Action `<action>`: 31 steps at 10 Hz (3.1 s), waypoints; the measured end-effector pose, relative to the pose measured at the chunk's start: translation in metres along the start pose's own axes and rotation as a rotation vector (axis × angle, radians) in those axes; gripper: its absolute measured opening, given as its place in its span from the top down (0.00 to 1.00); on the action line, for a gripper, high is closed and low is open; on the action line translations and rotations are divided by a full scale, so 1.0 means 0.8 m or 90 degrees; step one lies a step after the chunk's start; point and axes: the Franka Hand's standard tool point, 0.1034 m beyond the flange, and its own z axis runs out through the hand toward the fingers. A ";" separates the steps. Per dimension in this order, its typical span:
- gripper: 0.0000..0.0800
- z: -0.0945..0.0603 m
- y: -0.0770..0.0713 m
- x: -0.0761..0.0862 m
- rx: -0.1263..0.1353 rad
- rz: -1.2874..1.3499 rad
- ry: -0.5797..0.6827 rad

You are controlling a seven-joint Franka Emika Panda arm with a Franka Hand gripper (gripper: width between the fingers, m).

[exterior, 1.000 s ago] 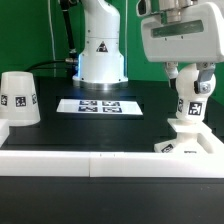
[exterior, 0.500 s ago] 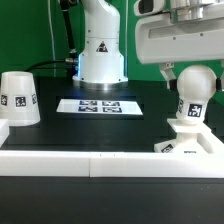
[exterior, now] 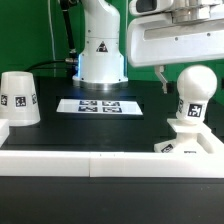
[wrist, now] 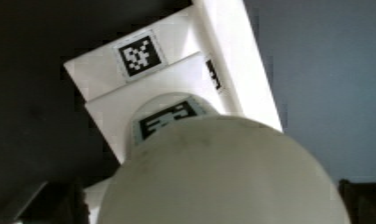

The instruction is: Assemble lamp

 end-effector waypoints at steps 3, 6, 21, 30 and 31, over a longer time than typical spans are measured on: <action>0.13 -0.002 -0.003 0.009 -0.012 -0.249 0.038; 0.13 -0.001 -0.004 0.011 -0.035 -0.503 0.065; 0.28 -0.001 0.004 0.015 -0.071 -0.850 0.051; 0.28 -0.009 0.005 0.027 -0.047 -0.375 0.111; 0.28 -0.009 0.009 0.029 -0.046 -0.337 0.113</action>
Offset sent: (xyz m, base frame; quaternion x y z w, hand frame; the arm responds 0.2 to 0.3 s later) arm 0.0029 0.0038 0.0034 -0.0158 0.0757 -0.3981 0.9141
